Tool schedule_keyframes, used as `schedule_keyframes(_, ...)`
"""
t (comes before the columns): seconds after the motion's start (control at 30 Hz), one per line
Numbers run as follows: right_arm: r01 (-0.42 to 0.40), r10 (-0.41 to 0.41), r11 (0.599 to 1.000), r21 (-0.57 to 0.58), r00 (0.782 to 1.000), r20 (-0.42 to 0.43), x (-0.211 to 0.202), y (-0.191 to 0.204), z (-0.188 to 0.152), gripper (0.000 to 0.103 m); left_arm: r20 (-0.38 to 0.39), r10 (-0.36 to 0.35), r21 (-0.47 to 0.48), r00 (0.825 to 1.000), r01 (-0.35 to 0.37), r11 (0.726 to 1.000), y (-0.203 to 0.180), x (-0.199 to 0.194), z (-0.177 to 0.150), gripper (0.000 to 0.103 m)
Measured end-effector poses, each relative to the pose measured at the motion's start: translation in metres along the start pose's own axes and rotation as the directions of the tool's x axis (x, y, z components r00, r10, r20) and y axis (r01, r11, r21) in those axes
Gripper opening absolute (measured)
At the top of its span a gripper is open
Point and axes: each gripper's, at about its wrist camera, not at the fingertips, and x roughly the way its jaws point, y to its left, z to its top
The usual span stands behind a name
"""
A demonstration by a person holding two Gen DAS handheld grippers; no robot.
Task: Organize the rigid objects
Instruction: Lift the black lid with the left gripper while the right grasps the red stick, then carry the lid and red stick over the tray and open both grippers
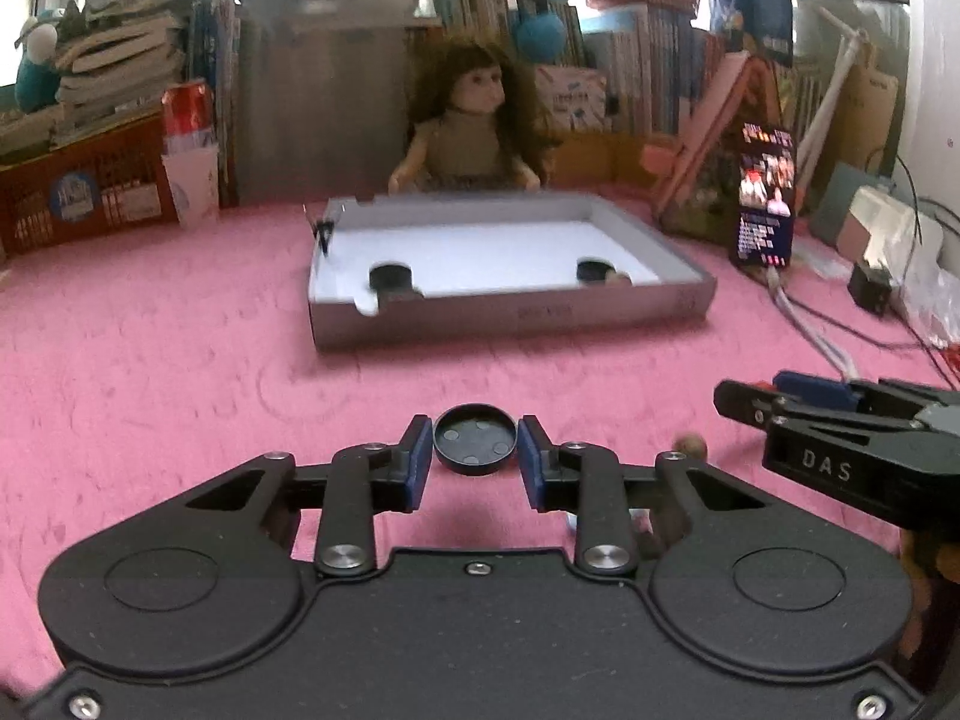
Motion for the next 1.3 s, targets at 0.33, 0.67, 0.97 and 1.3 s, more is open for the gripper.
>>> schedule_keyframes(0.33, -0.032, 0.032, 0.998, 0.060, 0.999, 0.001, 0.020, -0.010, 0.032, 0.049, 0.032, -0.001, -0.041, 0.999, 0.002, 0.999, 0.009, 0.026, 0.044, 0.029)
schedule_keyframes(0.67, -0.065, 0.065, 0.993, 0.096, 0.998, 0.003, 0.048, -0.014, 0.057, 0.049, 0.020, 0.006, -0.070, 1.000, -0.004, 0.998, 0.015, 0.056, 0.071, 0.029)
schedule_keyframes(0.97, -0.079, 0.083, 0.989, 0.128, 0.996, -0.024, 0.077, -0.028, 0.083, 0.049, 0.029, 0.033, -0.103, 0.999, -0.029, 0.994, 0.030, 0.084, 0.104, 0.029)
schedule_keyframes(1.3, -0.074, 0.106, 0.976, 0.203, 0.983, -0.152, 0.135, -0.045, 0.128, 0.049, -0.067, 0.007, -0.152, 0.998, -0.017, 0.988, 0.049, 0.137, 0.149, 0.029)
